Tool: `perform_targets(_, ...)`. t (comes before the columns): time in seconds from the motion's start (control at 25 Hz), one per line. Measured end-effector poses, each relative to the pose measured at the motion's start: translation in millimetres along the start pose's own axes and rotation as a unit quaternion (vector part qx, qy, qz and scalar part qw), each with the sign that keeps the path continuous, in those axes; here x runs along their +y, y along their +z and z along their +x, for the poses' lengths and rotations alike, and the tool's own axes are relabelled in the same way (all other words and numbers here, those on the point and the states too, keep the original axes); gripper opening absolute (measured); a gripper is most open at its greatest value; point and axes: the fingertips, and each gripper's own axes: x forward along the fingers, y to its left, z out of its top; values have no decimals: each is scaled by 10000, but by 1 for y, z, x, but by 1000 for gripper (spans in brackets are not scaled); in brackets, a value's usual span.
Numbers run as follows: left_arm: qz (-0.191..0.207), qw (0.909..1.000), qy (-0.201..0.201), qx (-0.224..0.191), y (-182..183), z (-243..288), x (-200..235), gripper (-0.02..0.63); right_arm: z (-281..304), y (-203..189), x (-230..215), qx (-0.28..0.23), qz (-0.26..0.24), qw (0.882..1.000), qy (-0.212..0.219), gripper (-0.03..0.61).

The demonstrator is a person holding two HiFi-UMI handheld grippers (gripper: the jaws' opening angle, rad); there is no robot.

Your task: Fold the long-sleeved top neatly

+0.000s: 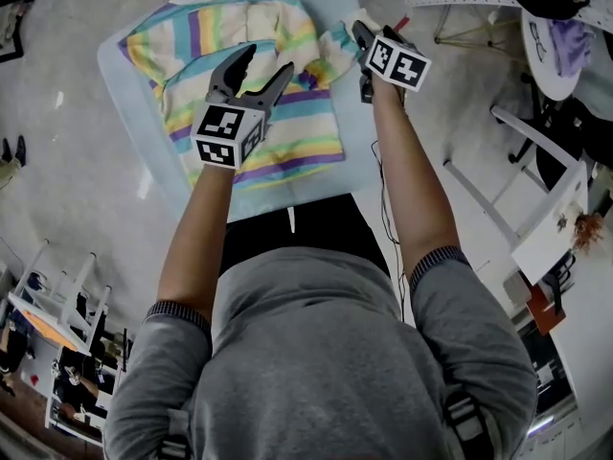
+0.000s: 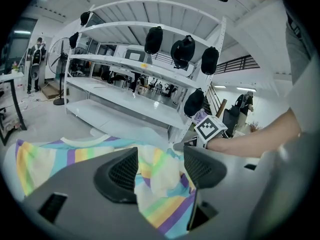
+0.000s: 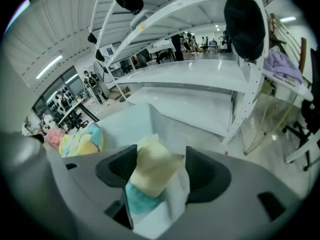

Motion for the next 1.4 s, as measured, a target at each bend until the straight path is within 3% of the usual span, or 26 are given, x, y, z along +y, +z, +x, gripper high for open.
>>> perform_targets(0.24, -58, 9999, 89, 125, -11, 3, 3, 304, 16, -13, 3, 358, 457, 9969, 533, 289)
perform_targets(0.44, -50, 9998, 110, 164, -15, 4, 4, 304, 5, -2, 9, 91, 483, 9968, 628, 59)
perform_targets(0.68, 18, 9998, 113, 130, -4, 3, -2, 304, -42, 41, -7, -579, 632, 9943, 639, 52)
perform_targets(1.08, 227, 9996, 116, -93, 30, 4, -15, 304, -130, 156, -76, -1745, 552, 9819, 486, 52)
perform_targets(1.24, 263, 9993, 174, -189, 39, 5, -14, 304, -138, 195, -80, -2042, 183, 9750, 854, 61)
perform_targets(1.4, 261, 9990, 268, -247, 41, 2, -10, 304, -146, 214, -53, -2268, -595, 9602, 1517, 64)
